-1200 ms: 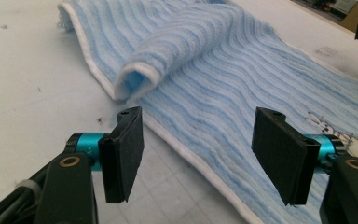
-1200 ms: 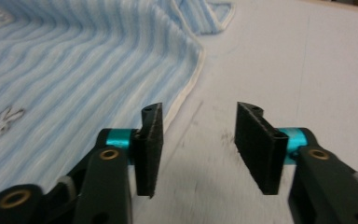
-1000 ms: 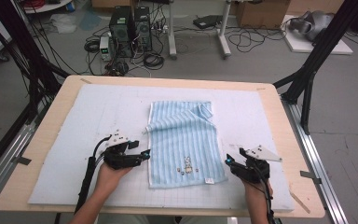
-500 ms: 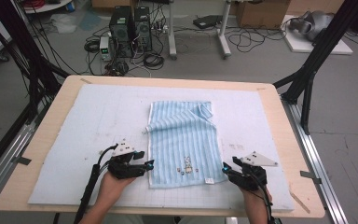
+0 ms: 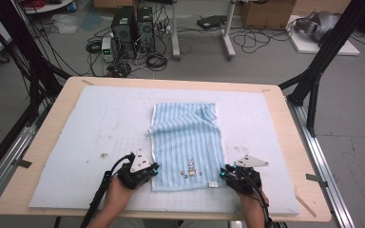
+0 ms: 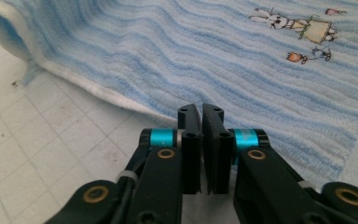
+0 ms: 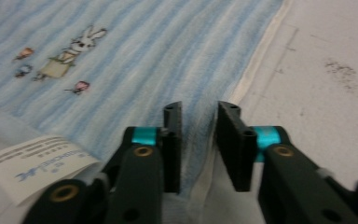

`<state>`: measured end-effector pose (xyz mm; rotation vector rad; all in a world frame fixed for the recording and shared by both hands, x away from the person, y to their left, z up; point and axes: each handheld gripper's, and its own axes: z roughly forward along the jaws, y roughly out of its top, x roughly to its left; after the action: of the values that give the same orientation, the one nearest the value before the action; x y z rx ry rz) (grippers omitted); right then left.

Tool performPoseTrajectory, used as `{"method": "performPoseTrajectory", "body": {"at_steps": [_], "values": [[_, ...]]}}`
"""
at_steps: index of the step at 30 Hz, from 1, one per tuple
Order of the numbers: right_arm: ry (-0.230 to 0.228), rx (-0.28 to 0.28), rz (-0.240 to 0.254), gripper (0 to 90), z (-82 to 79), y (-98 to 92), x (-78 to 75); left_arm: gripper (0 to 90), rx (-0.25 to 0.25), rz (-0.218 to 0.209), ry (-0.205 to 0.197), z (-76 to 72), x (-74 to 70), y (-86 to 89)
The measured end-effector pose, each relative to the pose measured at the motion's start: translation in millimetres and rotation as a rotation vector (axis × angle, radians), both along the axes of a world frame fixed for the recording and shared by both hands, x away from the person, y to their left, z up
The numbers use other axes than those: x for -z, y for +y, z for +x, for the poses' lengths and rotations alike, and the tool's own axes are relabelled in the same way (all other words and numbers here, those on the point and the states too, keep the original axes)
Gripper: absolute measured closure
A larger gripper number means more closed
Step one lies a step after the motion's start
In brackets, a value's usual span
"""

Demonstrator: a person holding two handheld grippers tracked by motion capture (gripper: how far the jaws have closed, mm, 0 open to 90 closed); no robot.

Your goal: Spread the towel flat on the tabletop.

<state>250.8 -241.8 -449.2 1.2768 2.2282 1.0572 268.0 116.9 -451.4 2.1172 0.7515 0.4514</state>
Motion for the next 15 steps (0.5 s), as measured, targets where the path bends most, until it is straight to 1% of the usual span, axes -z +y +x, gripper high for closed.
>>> {"method": "performPoseTrajectory", "body": {"at_steps": [2, 3, 6, 8, 10, 11, 13, 15], "values": [[0.008, -0.023, 0.004, 82.2, -3.1, 1.7, -1.0, 86.9, -0.01, -0.033, 0.041, 1.2, -0.5, 5.4], [0.007, -0.032, -0.002, 83.2, -5.5, 3.1, -1.6, 87.0, -0.011, -0.049, 0.056, 0.3, -0.5, 9.2], [-0.005, -0.061, -0.002, 83.7, -16.4, 7.8, -2.1, 87.1, -0.005, -0.063, 0.07, -6.1, -1.1, 19.2], [-0.008, -0.073, 0.002, 83.2, -23.4, 10.2, -2.2, 87.0, -0.019, -0.101, 0.075, -13.8, -0.9, 27.5], [-0.014, -0.083, 0.012, 82.8, -32.7, 12.7, -3.0, 87.0, -0.02, -0.134, 0.077, -21.6, -1.0, 33.8], [-0.023, -0.09, 0.009, 82.5, -38.5, 13.8, -3.6, 87.0, -0.018, -0.138, 0.079, -25.1, -0.9, 36.4], [-0.03, -0.1, 0.02, 82.3, -45.9, 14.8, -3.9, 87.0, -0.008, -0.142, 0.083, -32.4, -0.7, 41.5], [-0.038, -0.112, 0.023, 81.6, -54.8, 15.3, -5.4, 87.0, -0.003, -0.158, 0.08, -40.2, -0.4, 47.4]]}}
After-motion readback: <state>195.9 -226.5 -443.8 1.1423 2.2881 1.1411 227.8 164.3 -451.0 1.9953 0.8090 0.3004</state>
